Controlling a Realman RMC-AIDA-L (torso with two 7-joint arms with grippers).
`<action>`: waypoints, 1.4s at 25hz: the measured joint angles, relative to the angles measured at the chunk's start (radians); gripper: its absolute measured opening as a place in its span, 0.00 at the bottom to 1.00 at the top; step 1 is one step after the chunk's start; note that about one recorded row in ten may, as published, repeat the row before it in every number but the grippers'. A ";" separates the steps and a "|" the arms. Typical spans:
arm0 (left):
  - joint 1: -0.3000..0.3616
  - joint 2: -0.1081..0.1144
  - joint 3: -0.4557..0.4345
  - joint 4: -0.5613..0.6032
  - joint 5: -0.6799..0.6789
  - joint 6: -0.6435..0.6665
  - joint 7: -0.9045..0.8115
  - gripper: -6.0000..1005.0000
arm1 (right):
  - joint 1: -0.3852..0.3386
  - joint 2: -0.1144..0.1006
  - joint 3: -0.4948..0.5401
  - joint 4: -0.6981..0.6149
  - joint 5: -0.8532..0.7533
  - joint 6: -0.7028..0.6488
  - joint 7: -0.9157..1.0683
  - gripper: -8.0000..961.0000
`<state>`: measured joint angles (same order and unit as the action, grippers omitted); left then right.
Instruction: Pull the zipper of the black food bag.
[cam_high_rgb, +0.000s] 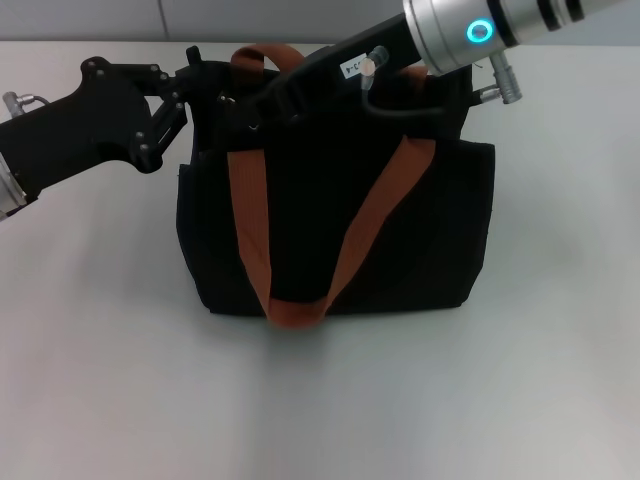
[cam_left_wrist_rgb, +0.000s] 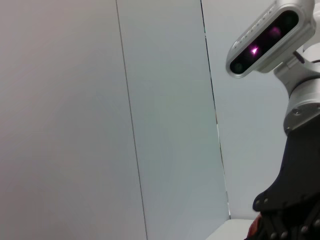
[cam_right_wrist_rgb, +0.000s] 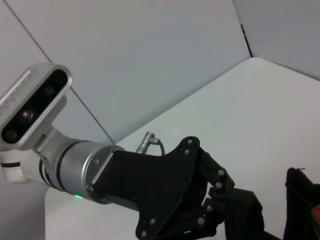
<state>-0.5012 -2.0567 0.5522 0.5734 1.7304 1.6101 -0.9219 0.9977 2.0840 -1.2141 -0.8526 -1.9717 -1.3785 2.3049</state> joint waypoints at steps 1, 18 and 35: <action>0.000 0.000 0.000 0.000 0.000 0.000 0.000 0.05 | -0.005 0.000 0.000 -0.013 -0.001 -0.007 0.006 0.01; 0.015 0.003 -0.014 0.001 -0.005 -0.008 0.001 0.06 | -0.018 -0.002 -0.005 -0.076 -0.094 -0.025 0.086 0.04; 0.033 0.004 -0.026 -0.001 -0.012 -0.012 0.011 0.07 | -0.110 -0.001 -0.010 -0.304 -0.253 -0.093 0.251 0.06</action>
<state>-0.4684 -2.0523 0.5259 0.5721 1.7182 1.5985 -0.9113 0.8880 2.0831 -1.2240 -1.1565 -2.2251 -1.4711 2.5559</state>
